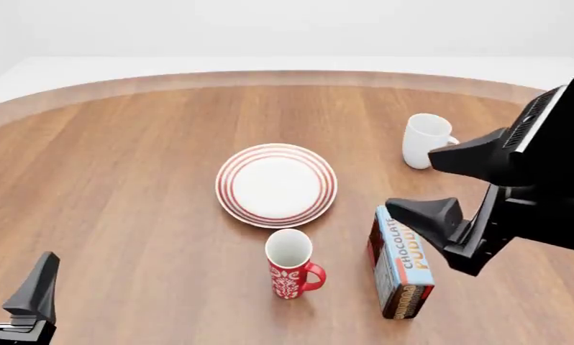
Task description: Pick up the red mug and put it on the plate
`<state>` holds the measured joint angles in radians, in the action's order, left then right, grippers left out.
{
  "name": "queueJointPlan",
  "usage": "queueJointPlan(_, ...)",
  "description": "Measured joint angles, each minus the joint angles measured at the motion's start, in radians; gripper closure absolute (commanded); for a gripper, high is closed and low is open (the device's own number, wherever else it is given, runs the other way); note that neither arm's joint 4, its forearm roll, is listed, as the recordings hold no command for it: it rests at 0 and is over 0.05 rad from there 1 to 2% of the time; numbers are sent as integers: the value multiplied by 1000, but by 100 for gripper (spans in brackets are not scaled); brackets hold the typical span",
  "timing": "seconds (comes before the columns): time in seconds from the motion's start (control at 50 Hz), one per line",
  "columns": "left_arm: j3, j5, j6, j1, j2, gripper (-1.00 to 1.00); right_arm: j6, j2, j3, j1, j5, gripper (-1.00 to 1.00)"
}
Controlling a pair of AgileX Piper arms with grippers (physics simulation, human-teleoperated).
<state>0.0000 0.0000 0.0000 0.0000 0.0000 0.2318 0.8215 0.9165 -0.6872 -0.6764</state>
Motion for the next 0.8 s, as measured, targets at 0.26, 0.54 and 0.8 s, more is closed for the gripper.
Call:
queueJointPlan(0.26, 0, 0, 0, 0, 0, -100, -3, 76, 3, -18, -13, -100)
queueJointPlan(0.54, 0, 0, 0, 0, 0, -100, -21, 137, -24, -56, 9, -100)
queueJointPlan(0.8, 0, 0, 0, 0, 0, -100, -40, 183, -69, -80, 61, -100)
